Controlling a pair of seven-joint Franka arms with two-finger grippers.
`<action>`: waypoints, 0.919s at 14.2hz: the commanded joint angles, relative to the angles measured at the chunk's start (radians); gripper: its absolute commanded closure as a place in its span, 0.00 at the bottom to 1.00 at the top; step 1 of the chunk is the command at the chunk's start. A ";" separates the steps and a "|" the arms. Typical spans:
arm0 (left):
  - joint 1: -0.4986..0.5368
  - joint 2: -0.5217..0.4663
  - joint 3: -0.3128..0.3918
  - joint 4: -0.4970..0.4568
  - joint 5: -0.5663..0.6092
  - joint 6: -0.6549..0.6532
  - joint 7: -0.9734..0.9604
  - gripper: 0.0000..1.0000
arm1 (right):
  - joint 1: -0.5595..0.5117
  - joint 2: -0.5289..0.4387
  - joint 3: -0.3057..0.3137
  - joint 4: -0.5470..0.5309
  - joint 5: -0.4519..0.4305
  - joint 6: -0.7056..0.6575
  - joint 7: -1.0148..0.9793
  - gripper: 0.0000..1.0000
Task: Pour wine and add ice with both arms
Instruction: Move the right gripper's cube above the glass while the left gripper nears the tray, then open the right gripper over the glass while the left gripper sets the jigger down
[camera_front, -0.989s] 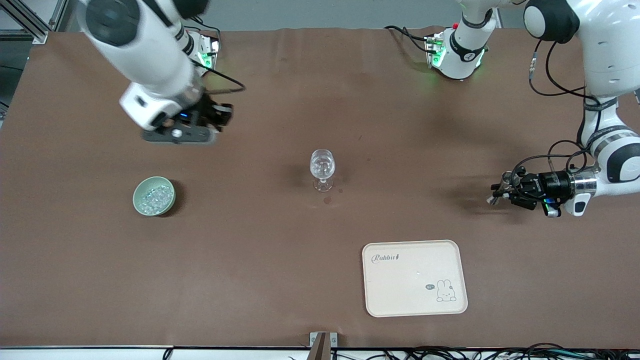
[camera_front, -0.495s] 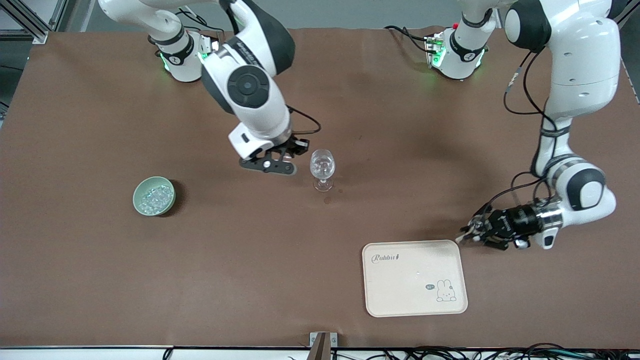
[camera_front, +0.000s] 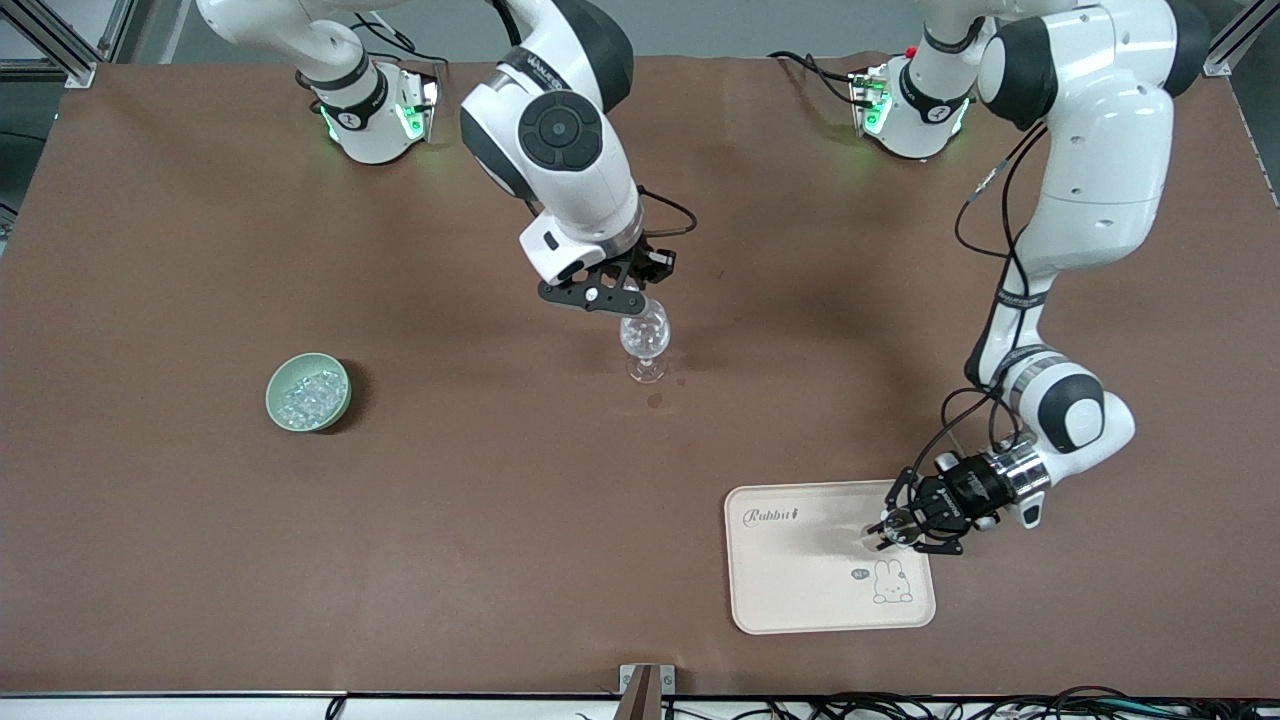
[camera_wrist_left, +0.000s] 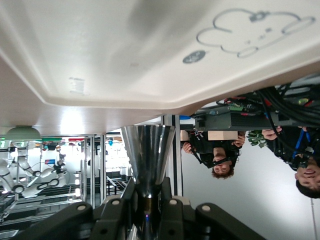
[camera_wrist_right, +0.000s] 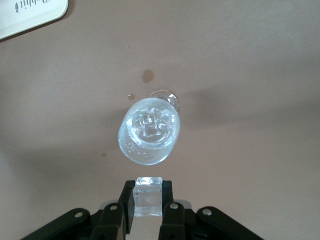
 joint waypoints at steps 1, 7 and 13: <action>-0.021 0.052 -0.030 0.064 -0.103 0.097 0.036 0.95 | 0.013 0.082 0.008 0.075 -0.001 0.007 0.028 0.99; -0.038 0.058 -0.033 0.065 -0.113 0.135 0.120 0.84 | 0.028 0.103 0.008 0.081 -0.024 0.024 0.048 0.99; -0.029 0.049 -0.036 0.039 -0.122 0.125 0.119 0.00 | 0.016 0.113 0.006 0.078 -0.050 0.032 0.045 0.98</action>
